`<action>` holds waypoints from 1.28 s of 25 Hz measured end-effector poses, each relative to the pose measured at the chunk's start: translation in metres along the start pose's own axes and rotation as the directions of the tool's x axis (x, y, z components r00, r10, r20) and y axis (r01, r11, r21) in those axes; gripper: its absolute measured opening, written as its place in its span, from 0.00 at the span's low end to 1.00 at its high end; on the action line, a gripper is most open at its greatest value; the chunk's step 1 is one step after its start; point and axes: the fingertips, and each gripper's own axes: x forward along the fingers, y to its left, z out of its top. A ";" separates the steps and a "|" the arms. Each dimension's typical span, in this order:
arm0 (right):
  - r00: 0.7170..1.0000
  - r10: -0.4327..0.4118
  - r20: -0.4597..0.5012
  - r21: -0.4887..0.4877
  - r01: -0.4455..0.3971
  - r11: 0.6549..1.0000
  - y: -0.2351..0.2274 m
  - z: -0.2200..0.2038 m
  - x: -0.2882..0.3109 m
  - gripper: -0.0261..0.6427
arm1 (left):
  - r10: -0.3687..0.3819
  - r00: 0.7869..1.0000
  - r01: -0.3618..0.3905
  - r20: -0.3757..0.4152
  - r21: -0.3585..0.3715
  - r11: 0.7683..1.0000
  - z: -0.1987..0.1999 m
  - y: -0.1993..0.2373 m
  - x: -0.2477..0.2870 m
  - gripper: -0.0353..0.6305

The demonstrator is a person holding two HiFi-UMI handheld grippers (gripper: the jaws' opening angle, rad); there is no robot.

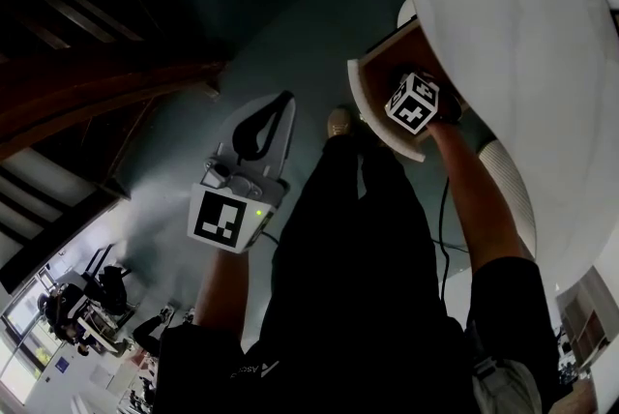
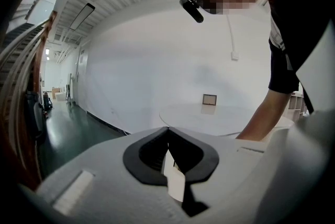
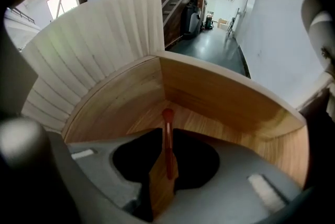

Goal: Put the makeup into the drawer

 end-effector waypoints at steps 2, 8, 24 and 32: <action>1.000 -0.004 0.004 0.005 0.004 1.000 0.000 -0.002 -0.001 0.16 | -0.006 1.000 0.006 0.000 0.001 1.000 -0.001 -0.001 0.002 0.07; 0.997 -0.043 0.058 0.020 0.042 0.999 0.004 0.006 -0.026 0.15 | -0.032 0.999 0.032 0.008 0.010 0.999 0.002 -0.011 0.005 0.07; 0.799 -0.299 0.521 0.234 0.203 0.951 0.030 0.075 -0.254 0.05 | -0.210 0.971 0.200 0.113 0.090 0.976 0.051 -0.080 0.026 0.07; 0.549 -0.427 0.719 0.384 0.198 0.902 0.032 0.086 -0.372 0.04 | -0.301 0.936 0.282 0.183 0.124 0.951 0.088 -0.120 0.031 0.07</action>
